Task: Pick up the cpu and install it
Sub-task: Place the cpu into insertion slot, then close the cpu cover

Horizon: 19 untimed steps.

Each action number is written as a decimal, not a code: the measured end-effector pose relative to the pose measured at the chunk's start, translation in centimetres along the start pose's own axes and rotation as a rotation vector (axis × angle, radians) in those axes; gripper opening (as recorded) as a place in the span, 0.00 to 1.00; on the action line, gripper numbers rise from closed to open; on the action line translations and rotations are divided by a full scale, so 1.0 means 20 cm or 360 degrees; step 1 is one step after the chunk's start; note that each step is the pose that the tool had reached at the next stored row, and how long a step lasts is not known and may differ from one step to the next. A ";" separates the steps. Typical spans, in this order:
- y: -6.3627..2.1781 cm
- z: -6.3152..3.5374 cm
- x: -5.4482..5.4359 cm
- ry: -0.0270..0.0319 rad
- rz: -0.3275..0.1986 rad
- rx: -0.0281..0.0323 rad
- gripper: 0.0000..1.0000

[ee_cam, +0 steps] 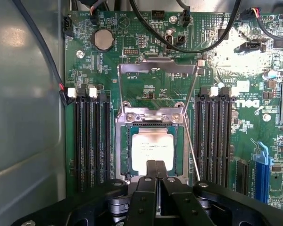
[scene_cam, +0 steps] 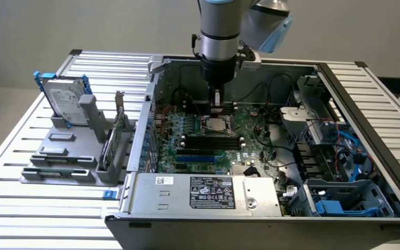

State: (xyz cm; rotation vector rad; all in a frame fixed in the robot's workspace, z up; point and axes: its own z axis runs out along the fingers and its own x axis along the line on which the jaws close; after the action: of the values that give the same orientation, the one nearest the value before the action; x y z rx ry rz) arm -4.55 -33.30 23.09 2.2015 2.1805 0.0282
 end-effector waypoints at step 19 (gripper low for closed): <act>0.276 -0.173 0.00 0.00334 0.0001 -0.00012 0.11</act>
State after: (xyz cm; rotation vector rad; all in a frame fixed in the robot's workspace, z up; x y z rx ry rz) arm 0.81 -33.31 26.79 2.2118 2.1899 0.0524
